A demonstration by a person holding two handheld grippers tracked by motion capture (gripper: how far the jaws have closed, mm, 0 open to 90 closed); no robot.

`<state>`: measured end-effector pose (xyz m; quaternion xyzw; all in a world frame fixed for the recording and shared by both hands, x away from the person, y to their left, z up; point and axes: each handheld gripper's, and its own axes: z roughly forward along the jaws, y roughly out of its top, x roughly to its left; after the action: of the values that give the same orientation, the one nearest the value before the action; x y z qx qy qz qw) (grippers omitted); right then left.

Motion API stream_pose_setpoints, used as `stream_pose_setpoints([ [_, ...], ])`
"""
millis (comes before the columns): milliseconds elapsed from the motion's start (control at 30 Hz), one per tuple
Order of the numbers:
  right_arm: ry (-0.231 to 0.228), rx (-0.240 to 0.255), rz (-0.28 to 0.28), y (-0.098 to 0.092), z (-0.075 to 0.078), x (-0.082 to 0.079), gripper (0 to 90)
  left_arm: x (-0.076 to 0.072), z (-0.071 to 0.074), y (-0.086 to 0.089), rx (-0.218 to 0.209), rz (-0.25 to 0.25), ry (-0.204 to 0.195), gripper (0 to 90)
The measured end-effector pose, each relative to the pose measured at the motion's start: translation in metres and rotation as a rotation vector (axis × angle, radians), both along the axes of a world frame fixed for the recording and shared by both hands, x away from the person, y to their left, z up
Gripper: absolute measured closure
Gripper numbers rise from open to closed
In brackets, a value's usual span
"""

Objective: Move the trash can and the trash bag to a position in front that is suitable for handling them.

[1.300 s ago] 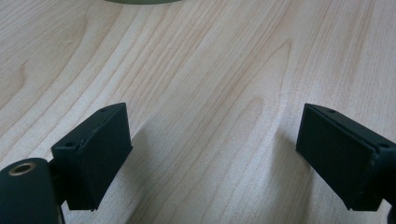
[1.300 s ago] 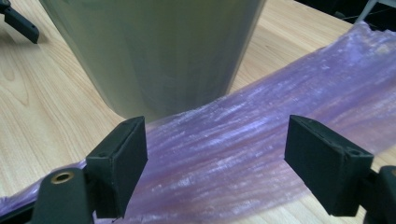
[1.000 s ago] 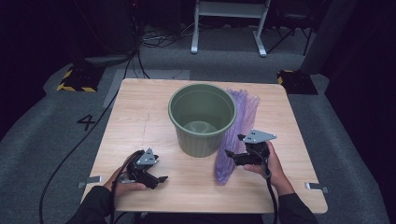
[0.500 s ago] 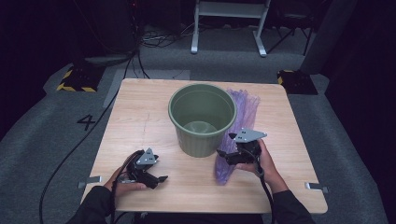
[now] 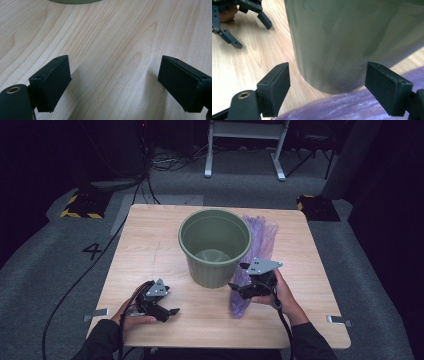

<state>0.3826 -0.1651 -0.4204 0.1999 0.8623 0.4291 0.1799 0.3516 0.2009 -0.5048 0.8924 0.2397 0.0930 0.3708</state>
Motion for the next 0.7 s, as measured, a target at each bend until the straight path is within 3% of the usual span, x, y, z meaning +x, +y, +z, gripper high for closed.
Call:
stream_pose_setpoints([
  [200, -0.01, -0.04, -0.07, -0.026, -0.002, -0.003, 22.5, 0.0, 0.0, 0.0, 0.0, 0.0, 0.0, 10.6],
  [267, -0.021, -0.075, -0.139, -0.049, -0.014, -0.002, 29.4, 0.0, 0.0, 0.0, 0.0, -0.001, 0.0, 10.6],
  [300, -0.021, -0.075, -0.139, -0.049, -0.014, -0.002, 29.4, 0.0, 0.0, 0.0, 0.0, -0.001, 0.0, 10.6],
  [333, -0.004, -0.083, -0.169, -0.064, -0.023, 0.001, 32.6, 0.0, 0.0, 0.0, -0.001, -0.001, 0.0, 10.6],
  [400, 0.013, -0.07, -0.199, -0.074, -0.029, 0.002, 34.8, 0.0, 0.0, 0.0, 0.0, -0.001, 0.0, 10.7],
  [500, 0.037, -0.058, -0.207, -0.083, -0.037, 0.003, 39.3, 0.0, 0.0, 0.0, 0.0, -0.001, 0.001, 10.6],
  [533, 0.048, -0.047, -0.192, -0.087, -0.041, 0.002, 46.4, 0.0, 0.0, 0.0, 0.0, -0.001, 0.0, 10.7],
  [600, 0.051, -0.039, -0.18, -0.088, -0.042, 0.001, 47.8, 0.0, 0.0, 0.0, 0.0, -0.001, 0.0, 10.6],
  [700, 0.051, -0.017, -0.109, -0.084, -0.045, -0.005, 53.8, 0.0, 0.0, 0.0, 0.0, -0.001, 0.0, 10.7],
])
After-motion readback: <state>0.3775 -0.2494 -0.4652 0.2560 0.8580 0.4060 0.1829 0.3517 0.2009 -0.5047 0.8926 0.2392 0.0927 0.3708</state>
